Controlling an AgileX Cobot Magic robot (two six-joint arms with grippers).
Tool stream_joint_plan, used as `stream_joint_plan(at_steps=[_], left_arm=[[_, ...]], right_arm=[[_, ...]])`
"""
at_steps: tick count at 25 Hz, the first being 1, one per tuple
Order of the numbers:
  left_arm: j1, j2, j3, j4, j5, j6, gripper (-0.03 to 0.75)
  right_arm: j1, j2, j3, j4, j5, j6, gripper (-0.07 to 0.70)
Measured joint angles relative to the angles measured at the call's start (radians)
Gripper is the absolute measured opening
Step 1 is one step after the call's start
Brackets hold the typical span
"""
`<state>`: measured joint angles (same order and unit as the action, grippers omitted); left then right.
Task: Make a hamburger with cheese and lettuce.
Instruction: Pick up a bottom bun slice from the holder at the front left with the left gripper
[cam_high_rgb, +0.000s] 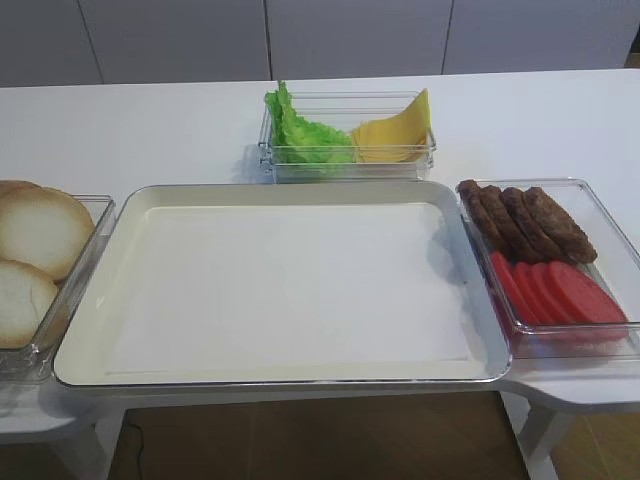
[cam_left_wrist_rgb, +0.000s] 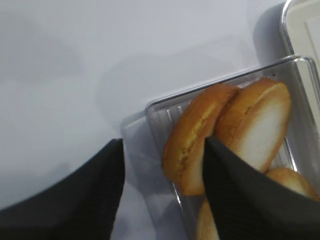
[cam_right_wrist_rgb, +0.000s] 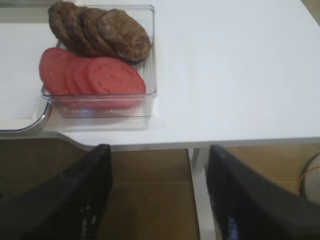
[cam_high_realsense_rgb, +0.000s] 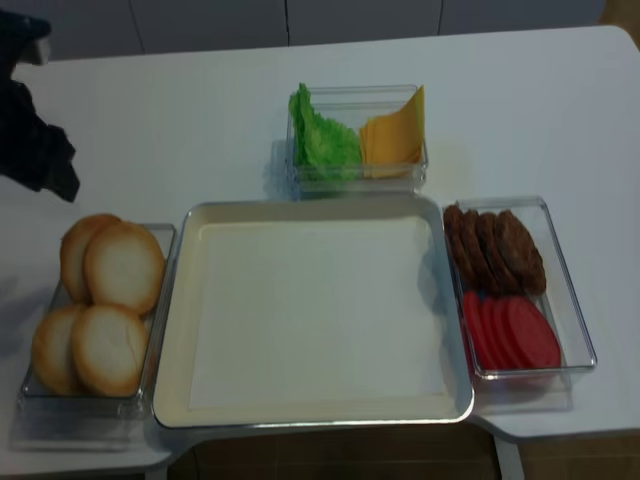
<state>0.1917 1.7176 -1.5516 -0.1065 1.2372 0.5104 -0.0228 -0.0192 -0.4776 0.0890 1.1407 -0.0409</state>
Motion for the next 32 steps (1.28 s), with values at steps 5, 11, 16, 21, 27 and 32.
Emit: stream_joint_plan(at_steps=[5,11,16,21,27,32], left_arm=[[0.016,0.012,0.016,0.004,0.000,0.051,0.370],[0.016,0.040,0.016,0.000,-0.002,0.119,0.369],[0.016,0.050,0.028,-0.027,-0.007,0.152,0.369],[0.016,0.054,0.049,-0.061,-0.007,0.214,0.365],[0.016,0.081,0.049,-0.088,-0.007,0.217,0.330],[0.016,0.106,0.049,-0.108,-0.012,0.218,0.307]], right_arm=[[0.000,0.000,0.000,0.000,0.000,0.000,0.474],[0.000,0.000,0.000,0.000,0.000,0.000,0.474],[0.000,0.000,0.000,0.000,0.000,0.000,0.474],[0.000,0.000,0.000,0.000,0.000,0.000,0.474],[0.000,0.000,0.000,0.000,0.000,0.000,0.474],[0.000,0.000,0.000,0.000,0.000,0.000,0.474]])
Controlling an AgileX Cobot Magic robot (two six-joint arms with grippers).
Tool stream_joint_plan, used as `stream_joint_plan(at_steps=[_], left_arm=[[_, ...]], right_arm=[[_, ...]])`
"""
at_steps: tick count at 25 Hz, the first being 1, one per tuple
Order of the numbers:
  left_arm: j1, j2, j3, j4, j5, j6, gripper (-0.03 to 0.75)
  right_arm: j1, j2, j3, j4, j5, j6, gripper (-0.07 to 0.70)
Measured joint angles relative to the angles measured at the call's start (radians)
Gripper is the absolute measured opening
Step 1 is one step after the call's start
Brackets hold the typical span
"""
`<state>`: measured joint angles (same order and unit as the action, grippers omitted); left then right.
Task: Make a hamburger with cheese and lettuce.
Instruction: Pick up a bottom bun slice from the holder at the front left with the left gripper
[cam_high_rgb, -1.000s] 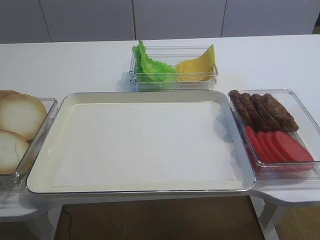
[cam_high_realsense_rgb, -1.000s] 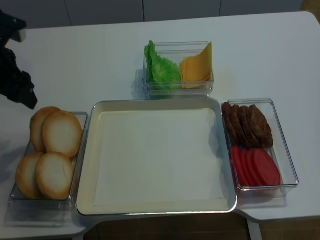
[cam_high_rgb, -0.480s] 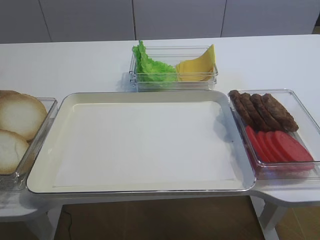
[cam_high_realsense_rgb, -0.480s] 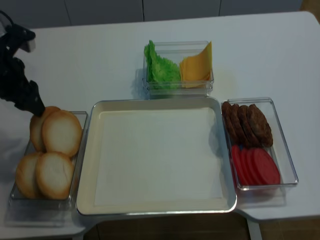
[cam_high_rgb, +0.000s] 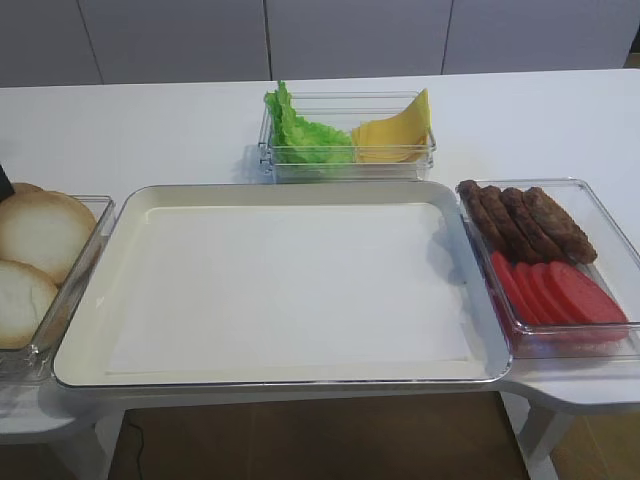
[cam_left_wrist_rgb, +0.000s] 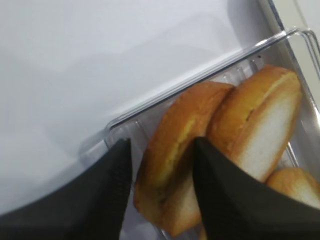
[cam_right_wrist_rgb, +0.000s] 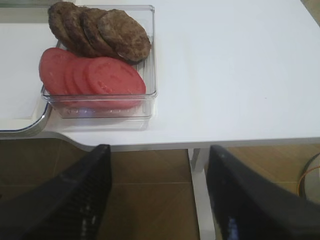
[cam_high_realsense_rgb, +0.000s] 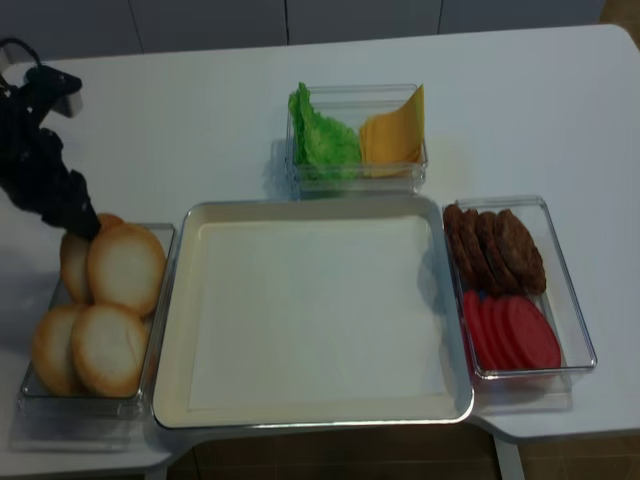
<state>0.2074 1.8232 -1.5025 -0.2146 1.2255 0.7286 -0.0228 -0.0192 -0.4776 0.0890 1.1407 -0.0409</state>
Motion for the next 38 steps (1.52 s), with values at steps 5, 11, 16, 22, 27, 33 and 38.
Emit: stream_joint_plan(at_steps=[5,11,16,22,27,33,38], left_arm=[[0.000,0.013,0.000,-0.004,-0.002,0.000,0.285],[0.000,0.013,0.000,-0.004,-0.002,-0.007,0.172],[0.000,0.013,0.000,-0.004,-0.002,-0.031,0.161],[0.000,-0.023,0.000,0.000,0.002,-0.036,0.152],[0.000,-0.074,0.000,0.002,0.002,-0.040,0.151],[0.000,-0.183,0.000,0.042,0.002,-0.042,0.150],[0.000,-0.296,0.000,0.111,0.011,-0.101,0.147]], right_arm=[[0.000,0.000,0.000,0.000,0.000,0.000,0.474],[0.000,0.000,0.000,0.000,0.000,0.000,0.474],[0.000,0.000,0.000,0.000,0.000,0.000,0.474],[0.000,0.000,0.000,0.000,0.000,0.000,0.474],[0.000,0.000,0.000,0.000,0.000,0.000,0.474],[0.000,0.000,0.000,0.000,0.000,0.000,0.474],[0.000,0.000,0.000,0.000,0.000,0.000,0.474]])
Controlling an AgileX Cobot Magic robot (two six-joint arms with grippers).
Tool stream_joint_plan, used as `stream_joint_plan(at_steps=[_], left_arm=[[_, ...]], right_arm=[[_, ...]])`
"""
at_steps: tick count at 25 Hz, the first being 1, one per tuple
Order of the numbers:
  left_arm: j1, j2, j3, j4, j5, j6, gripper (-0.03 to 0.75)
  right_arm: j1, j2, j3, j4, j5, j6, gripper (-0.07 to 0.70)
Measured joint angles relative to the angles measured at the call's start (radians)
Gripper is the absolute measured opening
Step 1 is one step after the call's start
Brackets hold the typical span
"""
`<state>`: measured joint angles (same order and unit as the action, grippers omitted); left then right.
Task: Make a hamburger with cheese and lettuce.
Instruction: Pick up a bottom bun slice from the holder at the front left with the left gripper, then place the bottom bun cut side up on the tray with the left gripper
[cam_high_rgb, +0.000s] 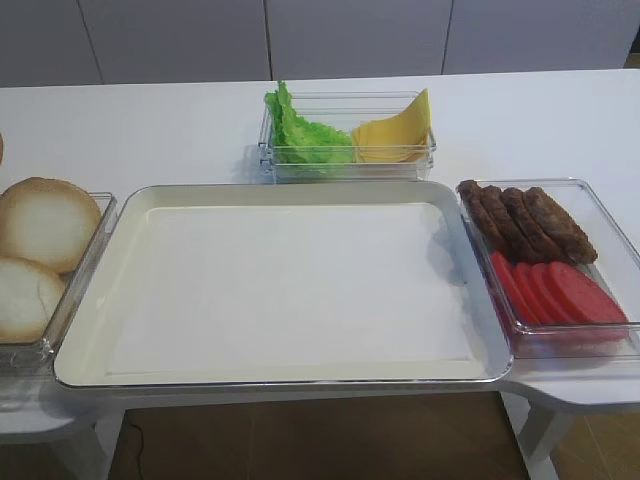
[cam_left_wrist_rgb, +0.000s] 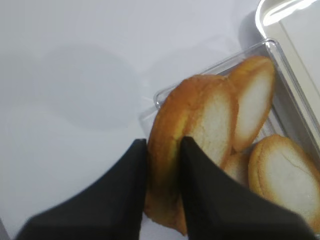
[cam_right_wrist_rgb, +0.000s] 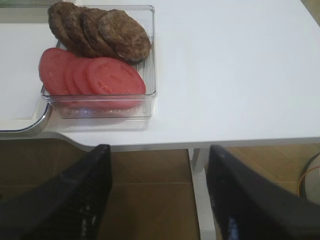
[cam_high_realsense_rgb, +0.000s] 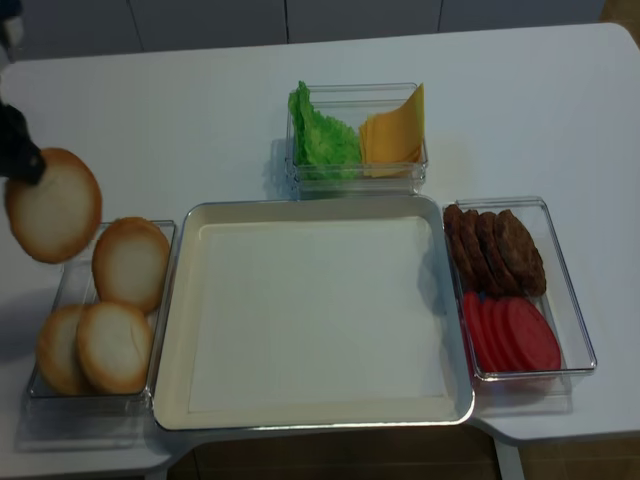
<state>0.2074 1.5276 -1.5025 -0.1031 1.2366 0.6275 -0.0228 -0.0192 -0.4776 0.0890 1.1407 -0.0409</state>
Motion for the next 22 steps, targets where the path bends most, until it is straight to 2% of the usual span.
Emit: stream_joint_plan(at_steps=[4,8,11,15,18,22], left_arm=[[0.000,-0.107,0.000,0.001,0.011,-0.034,0.147],[0.000,-0.185,0.000,-0.037,0.019,-0.118,0.147],[0.000,-0.212,0.000,-0.168,0.019,-0.158,0.138],[-0.005,-0.217,0.000,-0.416,0.021,-0.172,0.138],[-0.063,-0.217,0.000,-0.526,0.019,-0.178,0.138],[-0.197,-0.211,0.000,-0.550,0.019,-0.179,0.138]], right_arm=[[0.000,0.000,0.000,0.000,0.000,0.000,0.474],[0.000,0.000,0.000,0.000,0.000,0.000,0.474],[0.000,0.000,0.000,0.000,0.000,0.000,0.474],[0.000,0.000,0.000,0.000,0.000,0.000,0.474],[0.000,0.000,0.000,0.000,0.000,0.000,0.474],[0.000,0.000,0.000,0.000,0.000,0.000,0.474]])
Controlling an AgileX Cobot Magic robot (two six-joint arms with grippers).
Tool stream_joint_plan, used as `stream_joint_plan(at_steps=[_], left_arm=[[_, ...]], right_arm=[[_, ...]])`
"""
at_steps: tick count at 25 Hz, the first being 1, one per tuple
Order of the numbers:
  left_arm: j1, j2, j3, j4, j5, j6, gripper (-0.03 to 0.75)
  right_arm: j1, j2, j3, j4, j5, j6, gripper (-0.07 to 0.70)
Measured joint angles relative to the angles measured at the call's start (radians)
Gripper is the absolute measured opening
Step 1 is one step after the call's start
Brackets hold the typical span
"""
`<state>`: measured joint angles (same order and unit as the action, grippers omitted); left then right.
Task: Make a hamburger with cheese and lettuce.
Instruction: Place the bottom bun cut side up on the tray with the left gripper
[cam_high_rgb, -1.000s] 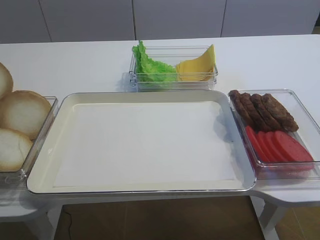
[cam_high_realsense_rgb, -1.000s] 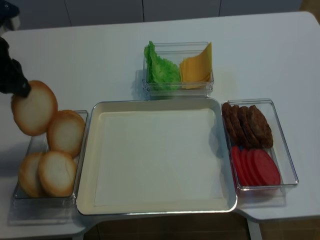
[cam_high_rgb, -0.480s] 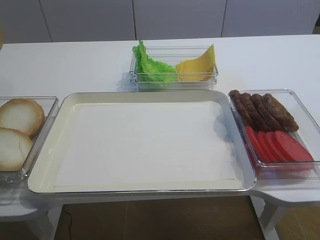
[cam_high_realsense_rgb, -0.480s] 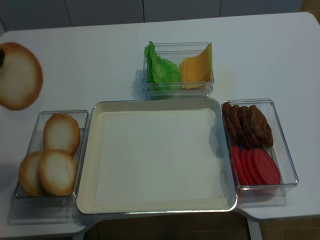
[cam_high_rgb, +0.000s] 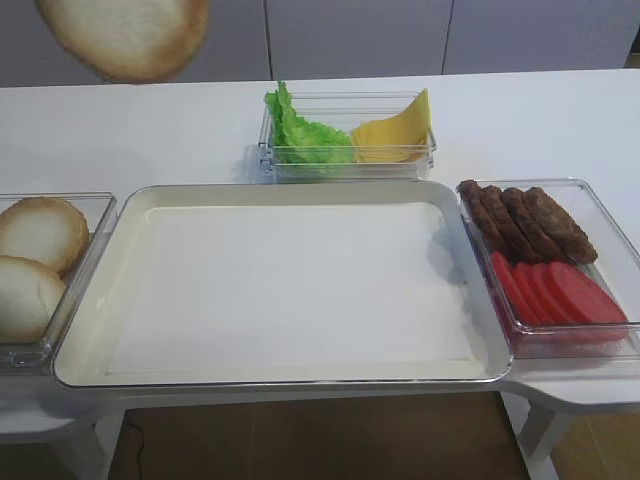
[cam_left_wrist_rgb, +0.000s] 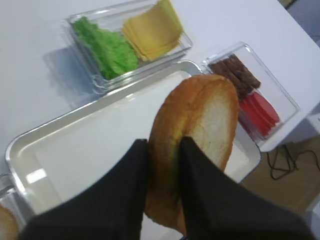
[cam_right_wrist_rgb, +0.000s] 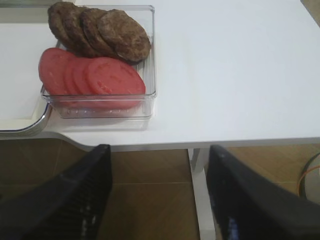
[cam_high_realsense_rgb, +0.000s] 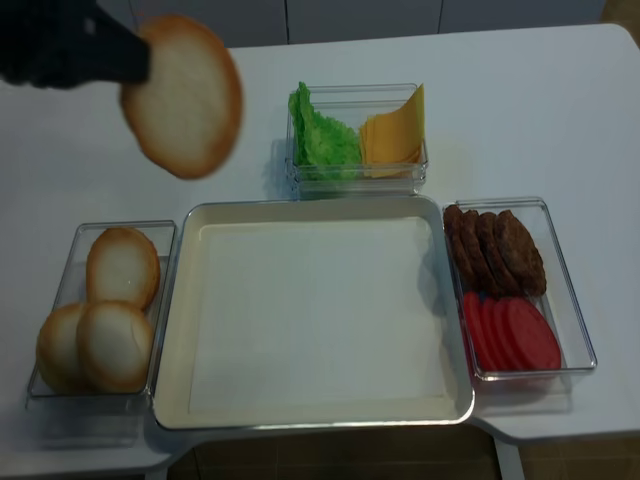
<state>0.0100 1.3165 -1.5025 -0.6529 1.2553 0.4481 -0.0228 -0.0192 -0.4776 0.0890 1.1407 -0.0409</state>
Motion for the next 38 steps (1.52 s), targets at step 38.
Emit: stream_joint_plan(at_steps=[38], left_arm=[[-0.333,0.569,0.000,0.056,-0.035,-0.242,0.135]], right_arm=[[0.000,0.000,0.000,0.000,0.000,0.000,0.474]])
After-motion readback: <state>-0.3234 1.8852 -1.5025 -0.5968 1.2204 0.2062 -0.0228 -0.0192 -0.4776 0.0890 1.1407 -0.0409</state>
